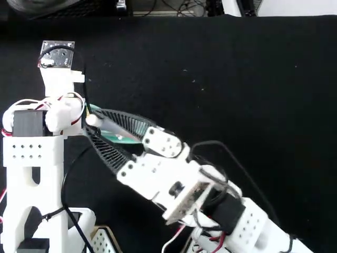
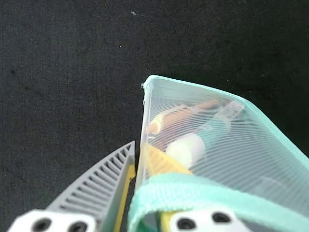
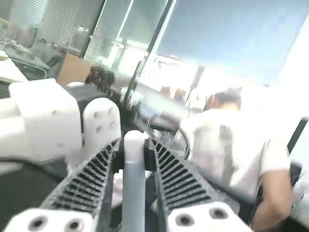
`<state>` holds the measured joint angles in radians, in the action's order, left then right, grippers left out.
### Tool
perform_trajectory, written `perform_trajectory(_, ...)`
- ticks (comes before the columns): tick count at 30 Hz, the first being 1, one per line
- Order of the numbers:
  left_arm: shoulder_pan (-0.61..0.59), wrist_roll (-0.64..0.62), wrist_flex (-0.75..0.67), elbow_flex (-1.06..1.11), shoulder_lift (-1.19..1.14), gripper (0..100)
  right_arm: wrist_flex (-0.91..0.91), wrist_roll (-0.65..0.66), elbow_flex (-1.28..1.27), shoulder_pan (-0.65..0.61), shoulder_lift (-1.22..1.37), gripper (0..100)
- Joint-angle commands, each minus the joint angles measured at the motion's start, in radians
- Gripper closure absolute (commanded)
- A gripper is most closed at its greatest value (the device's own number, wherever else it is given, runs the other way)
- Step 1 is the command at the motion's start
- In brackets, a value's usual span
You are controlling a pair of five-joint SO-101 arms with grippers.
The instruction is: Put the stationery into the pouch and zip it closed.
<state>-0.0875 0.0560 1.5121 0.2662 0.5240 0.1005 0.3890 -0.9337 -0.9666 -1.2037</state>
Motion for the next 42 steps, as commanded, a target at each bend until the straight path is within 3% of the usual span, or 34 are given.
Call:
perform_trajectory(1, -0.002, -0.006, -0.009, 0.018, -0.008, 97, -0.137, 0.025, 0.005, -0.015, 0.024, 98.6)
perform_trajectory(13, -0.002, -0.006, -0.009, 0.018, -0.008, 97, -0.206, 0.018, 0.05, -0.084, 0.048, 98.6)
perform_trajectory(17, -0.002, -0.006, -0.009, 0.018, -0.008, 97, -0.31, 0.025, 0.03, -0.084, 0.131, 98.6)
perform_trajectory(22, -0.059, -0.006, -0.009, 0.018, -0.008, 97, -0.436, 0.018, 0.001, -0.058, 0.206, 98.6)
perform_trajectory(34, -0.111, -0.006, -0.008, 0.018, -0.015, 97, -0.502, 0.017, -0.189, -0.005, 0.223, 98.6)
perform_trajectory(38, -0.111, -0.006, -0.008, 0.018, -0.009, 97, -0.436, 0.017, -0.193, 0.041, 0.222, 98.3)
perform_trajectory(42, -0.111, -0.006, -0.008, 0.018, -0.015, 97, -0.098, 0.015, -0.073, 0.021, 0.225, 94.2)
